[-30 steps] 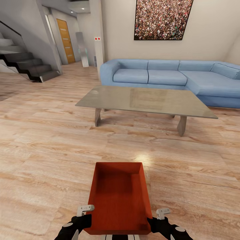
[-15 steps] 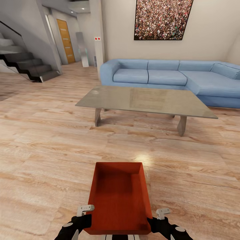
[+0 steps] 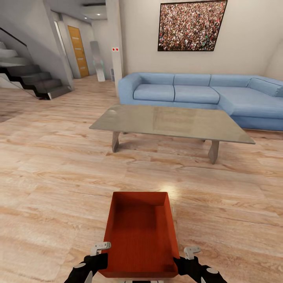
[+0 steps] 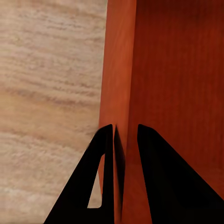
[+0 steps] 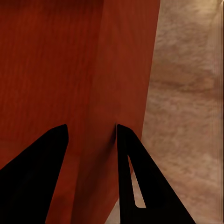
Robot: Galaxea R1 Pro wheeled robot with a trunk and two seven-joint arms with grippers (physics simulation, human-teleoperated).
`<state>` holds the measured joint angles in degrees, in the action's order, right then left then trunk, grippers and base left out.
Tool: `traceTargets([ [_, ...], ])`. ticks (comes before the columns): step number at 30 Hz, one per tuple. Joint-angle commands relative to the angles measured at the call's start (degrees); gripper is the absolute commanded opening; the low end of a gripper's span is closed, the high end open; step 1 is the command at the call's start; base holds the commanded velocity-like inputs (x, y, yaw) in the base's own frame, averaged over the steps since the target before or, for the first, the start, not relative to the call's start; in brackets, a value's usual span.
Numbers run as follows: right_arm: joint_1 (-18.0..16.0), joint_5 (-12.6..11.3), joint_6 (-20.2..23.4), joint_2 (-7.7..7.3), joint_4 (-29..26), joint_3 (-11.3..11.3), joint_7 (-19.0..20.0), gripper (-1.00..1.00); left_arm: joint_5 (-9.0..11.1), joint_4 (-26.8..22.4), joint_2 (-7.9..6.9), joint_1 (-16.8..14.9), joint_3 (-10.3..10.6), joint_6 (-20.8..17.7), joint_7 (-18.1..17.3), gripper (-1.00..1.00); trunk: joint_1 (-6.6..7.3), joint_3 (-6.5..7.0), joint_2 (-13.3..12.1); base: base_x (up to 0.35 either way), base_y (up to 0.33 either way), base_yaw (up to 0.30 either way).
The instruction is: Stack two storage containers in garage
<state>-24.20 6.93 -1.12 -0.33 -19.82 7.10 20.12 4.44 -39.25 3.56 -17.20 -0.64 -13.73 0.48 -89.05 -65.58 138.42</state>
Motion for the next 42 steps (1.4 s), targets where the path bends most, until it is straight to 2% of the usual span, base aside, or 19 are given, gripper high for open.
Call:
traceTargets([
  [1, 0.03, 0.28, -0.11, 0.59, 0.04, -0.68, 0.62, -1.00, 0.65, -0.12, 0.52, -0.03, -0.15, -0.33, 0.13, -1.00, 0.24, 0.14, -0.40, 0.000, 0.000, 0.000],
  [12, 0.03, 0.28, -0.11, 0.59, 0.04, -0.68, 0.62, -1.00, 0.41, -0.12, 0.92, -0.02, -0.13, -0.33, 0.24, -1.00, 2.65, 2.23, -4.81, 0.000, 0.000, 0.000],
  [42, 0.03, 0.28, -0.11, 0.59, 0.04, -0.68, 0.62, -1.00, 0.30, -0.04, 1.01, -0.01, -0.09, -0.36, 0.23, -1.00, 9.24, 10.39, -16.84, 0.000, 0.000, 0.000],
])
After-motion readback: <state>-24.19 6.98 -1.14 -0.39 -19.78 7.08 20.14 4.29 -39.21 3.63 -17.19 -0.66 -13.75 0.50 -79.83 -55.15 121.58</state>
